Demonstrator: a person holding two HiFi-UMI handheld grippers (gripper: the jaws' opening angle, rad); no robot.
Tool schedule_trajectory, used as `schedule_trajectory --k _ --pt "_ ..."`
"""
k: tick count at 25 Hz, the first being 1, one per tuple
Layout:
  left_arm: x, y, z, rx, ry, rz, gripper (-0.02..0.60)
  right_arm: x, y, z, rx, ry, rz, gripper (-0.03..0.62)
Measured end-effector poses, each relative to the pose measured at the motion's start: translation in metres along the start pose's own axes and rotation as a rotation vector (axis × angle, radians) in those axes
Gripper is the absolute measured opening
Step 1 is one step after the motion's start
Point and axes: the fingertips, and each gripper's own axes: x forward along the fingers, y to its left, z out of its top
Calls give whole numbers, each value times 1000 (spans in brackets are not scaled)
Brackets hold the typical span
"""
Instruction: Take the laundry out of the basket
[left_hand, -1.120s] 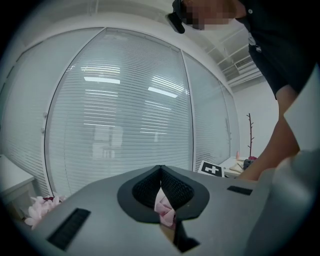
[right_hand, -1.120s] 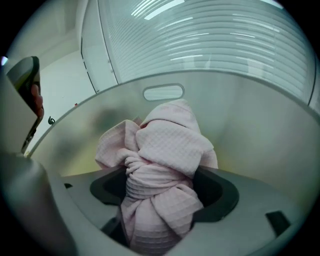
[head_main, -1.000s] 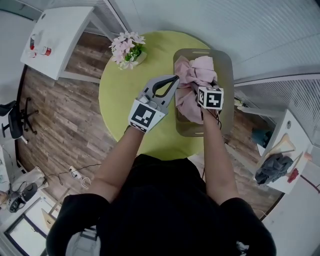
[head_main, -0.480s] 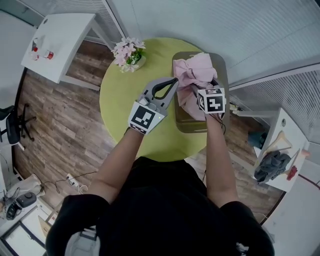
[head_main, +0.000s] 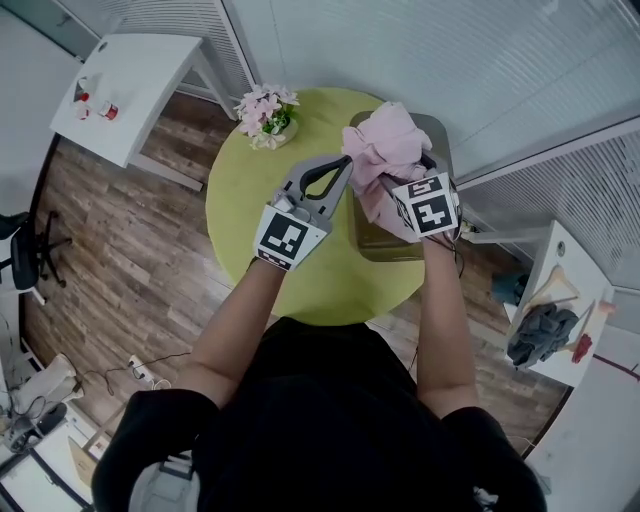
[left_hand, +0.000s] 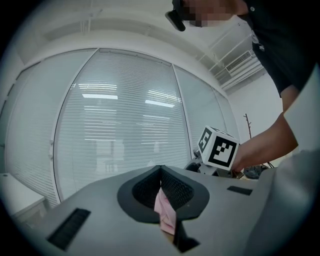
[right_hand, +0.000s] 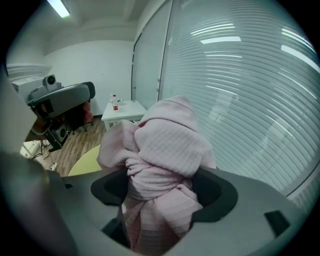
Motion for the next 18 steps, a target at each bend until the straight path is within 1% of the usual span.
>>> schedule_trajectory --k 4,12,18 --pt "-10 3 12 23 -11 21 11 -17 16 14 -77 13 55 396" --pt "-34 21 42 60 -46 76 11 -43 44 54 -198 22 127 396" --pt "-64 38 58 80 -65 140 11 -51 77 89 -289 13 184 396"
